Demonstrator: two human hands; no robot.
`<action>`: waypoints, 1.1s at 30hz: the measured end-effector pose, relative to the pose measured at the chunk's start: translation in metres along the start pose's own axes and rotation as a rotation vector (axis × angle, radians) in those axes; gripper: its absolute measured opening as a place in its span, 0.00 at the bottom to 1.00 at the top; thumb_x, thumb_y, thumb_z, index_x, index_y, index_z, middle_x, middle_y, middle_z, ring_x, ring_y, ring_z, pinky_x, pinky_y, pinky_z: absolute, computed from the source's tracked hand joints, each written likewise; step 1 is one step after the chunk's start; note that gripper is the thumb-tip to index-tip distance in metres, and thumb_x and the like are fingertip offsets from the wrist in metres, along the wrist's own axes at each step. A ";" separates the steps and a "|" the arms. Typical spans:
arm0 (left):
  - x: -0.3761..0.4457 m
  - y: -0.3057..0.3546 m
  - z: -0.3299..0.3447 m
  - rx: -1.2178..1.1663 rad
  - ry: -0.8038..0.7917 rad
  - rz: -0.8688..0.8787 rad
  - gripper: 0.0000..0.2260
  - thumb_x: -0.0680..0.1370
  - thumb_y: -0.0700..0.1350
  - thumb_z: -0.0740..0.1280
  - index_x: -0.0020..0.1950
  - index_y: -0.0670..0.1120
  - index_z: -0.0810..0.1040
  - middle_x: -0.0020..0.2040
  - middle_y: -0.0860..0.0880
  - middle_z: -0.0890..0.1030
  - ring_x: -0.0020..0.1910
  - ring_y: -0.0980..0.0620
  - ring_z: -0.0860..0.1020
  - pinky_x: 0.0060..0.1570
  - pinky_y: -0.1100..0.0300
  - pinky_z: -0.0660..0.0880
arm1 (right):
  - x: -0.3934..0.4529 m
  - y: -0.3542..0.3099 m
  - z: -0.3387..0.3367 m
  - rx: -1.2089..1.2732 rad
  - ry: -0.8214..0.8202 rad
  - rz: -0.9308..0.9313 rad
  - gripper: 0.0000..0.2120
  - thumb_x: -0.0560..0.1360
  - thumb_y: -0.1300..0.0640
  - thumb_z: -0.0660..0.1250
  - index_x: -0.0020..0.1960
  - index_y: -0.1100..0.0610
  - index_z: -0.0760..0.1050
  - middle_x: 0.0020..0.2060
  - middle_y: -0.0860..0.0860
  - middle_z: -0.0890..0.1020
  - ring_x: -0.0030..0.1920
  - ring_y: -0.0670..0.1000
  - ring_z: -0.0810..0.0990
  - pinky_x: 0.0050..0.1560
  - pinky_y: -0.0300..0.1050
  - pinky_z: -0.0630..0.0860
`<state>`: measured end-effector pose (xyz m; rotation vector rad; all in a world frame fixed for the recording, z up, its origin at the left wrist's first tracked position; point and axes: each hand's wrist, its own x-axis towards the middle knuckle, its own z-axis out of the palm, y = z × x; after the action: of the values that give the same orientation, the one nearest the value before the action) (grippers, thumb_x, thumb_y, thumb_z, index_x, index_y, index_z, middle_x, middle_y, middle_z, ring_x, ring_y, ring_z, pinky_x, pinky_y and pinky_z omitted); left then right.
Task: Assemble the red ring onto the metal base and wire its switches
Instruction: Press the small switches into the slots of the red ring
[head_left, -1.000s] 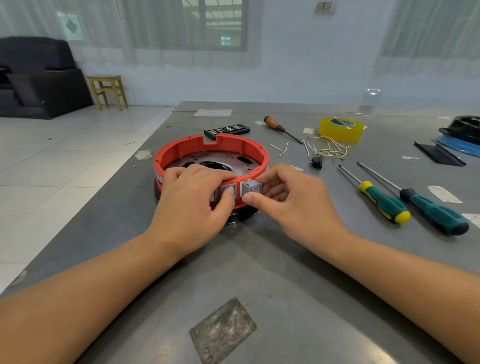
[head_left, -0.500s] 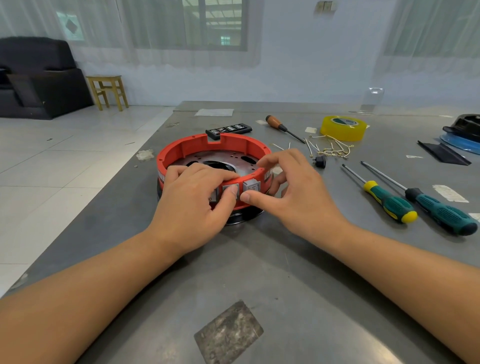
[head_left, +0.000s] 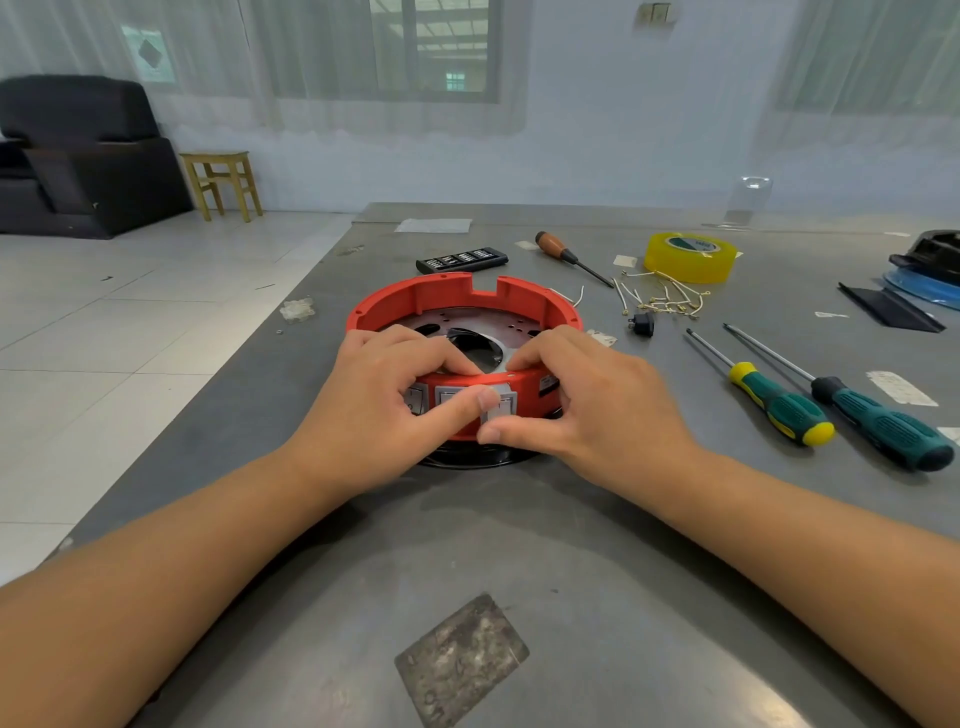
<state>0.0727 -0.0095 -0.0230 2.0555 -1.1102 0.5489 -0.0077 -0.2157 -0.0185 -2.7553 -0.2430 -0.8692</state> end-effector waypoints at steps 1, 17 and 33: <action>0.000 0.000 0.000 0.000 -0.001 0.002 0.15 0.76 0.65 0.65 0.49 0.58 0.84 0.47 0.60 0.83 0.54 0.60 0.78 0.62 0.54 0.66 | -0.001 0.003 -0.001 0.054 -0.018 -0.017 0.30 0.70 0.24 0.59 0.58 0.46 0.76 0.47 0.38 0.76 0.39 0.37 0.72 0.38 0.31 0.64; -0.004 0.002 -0.002 0.087 -0.044 0.034 0.17 0.74 0.60 0.63 0.53 0.53 0.83 0.49 0.60 0.79 0.56 0.60 0.73 0.60 0.56 0.63 | -0.007 0.008 -0.004 0.255 -0.046 -0.008 0.18 0.73 0.45 0.69 0.61 0.49 0.78 0.46 0.36 0.76 0.36 0.49 0.78 0.41 0.35 0.73; -0.007 0.006 0.004 0.071 -0.036 -0.019 0.13 0.75 0.58 0.63 0.58 0.58 0.73 0.49 0.65 0.78 0.58 0.75 0.66 0.59 0.64 0.63 | -0.003 0.010 -0.005 0.194 -0.007 -0.037 0.14 0.76 0.49 0.74 0.60 0.51 0.79 0.39 0.23 0.72 0.42 0.30 0.73 0.42 0.29 0.62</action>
<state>0.0639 -0.0111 -0.0272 2.1421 -1.1052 0.5511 -0.0101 -0.2264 -0.0181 -2.5821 -0.3608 -0.7992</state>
